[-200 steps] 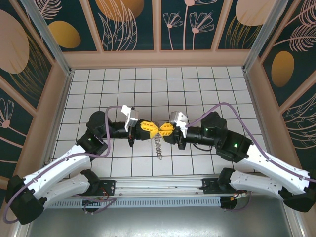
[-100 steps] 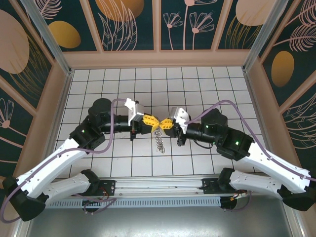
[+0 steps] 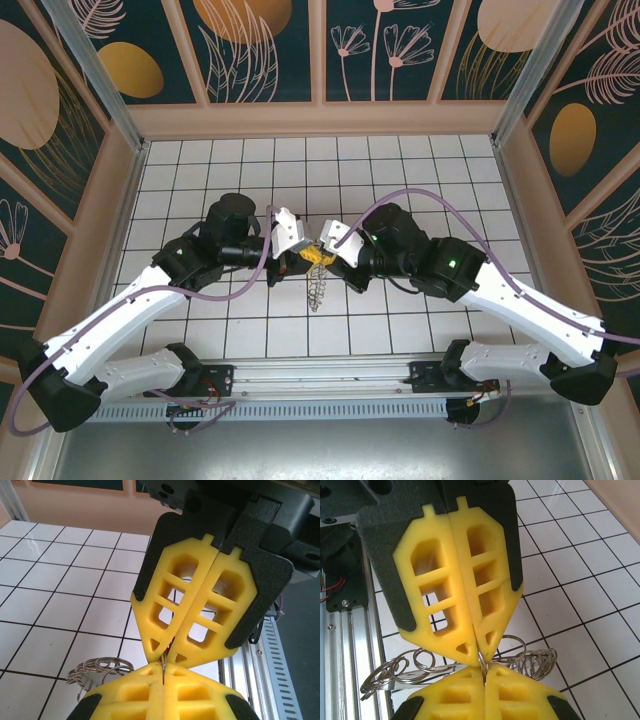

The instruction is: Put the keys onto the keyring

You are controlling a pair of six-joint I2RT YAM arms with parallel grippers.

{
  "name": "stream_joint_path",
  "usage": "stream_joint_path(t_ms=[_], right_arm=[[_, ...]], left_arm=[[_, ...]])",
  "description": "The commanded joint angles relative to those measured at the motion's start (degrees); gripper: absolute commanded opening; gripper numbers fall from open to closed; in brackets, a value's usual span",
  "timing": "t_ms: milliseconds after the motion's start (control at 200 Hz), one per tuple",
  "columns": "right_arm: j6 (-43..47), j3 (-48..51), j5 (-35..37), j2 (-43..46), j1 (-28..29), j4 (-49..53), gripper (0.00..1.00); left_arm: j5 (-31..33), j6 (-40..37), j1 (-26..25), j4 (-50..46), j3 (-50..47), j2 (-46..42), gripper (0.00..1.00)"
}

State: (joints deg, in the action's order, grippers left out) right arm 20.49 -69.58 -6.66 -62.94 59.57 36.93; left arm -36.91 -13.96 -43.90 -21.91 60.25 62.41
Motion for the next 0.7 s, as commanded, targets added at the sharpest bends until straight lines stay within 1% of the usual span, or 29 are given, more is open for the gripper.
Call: stream_joint_path(t_ms=[0,80,180,225,280,410,515,606,696], right_arm=[[1.5,-3.1,-0.1,0.8,0.1,-2.3,0.00],[0.6,-1.1,-1.0,2.5,0.1,-4.5,0.00],[-1.4,3.2,-3.8,6.0,0.1,-9.5,0.12],[-2.5,5.1,-5.1,7.5,0.2,-11.7,0.17],[-3.9,7.1,-6.4,9.2,0.1,-14.2,0.20],[-5.8,10.3,-6.8,11.6,0.2,-18.0,0.21],[-6.6,12.0,-7.1,12.4,0.2,-20.5,0.18],[-7.1,13.1,-7.6,12.7,0.1,-22.6,0.17],[-7.3,14.0,-8.1,13.3,0.1,-24.9,0.14]], left_arm=[[-2.8,0.0,-0.9,1.1,0.0,-1.0,0.00],[-4.8,3.4,-0.9,7.4,-2.3,-3.1,0.00],[-8.5,10.5,-0.9,19.8,-6.4,-5.3,0.00],[-9.7,13.3,-0.9,23.7,-7.5,-5.8,0.00],[-10.2,14.9,-0.9,26.8,-7.7,-6.1,0.00],[-10.9,15.7,-0.9,28.6,-7.0,-6.6,0.00],[-11.9,16.8,-0.9,30.0,-7.2,-6.8,0.00],[-12.6,20.0,-0.9,34.7,-9.0,-7.7,0.00],[-13.6,24.4,-0.9,41.3,-11.4,-8.4,0.00]])
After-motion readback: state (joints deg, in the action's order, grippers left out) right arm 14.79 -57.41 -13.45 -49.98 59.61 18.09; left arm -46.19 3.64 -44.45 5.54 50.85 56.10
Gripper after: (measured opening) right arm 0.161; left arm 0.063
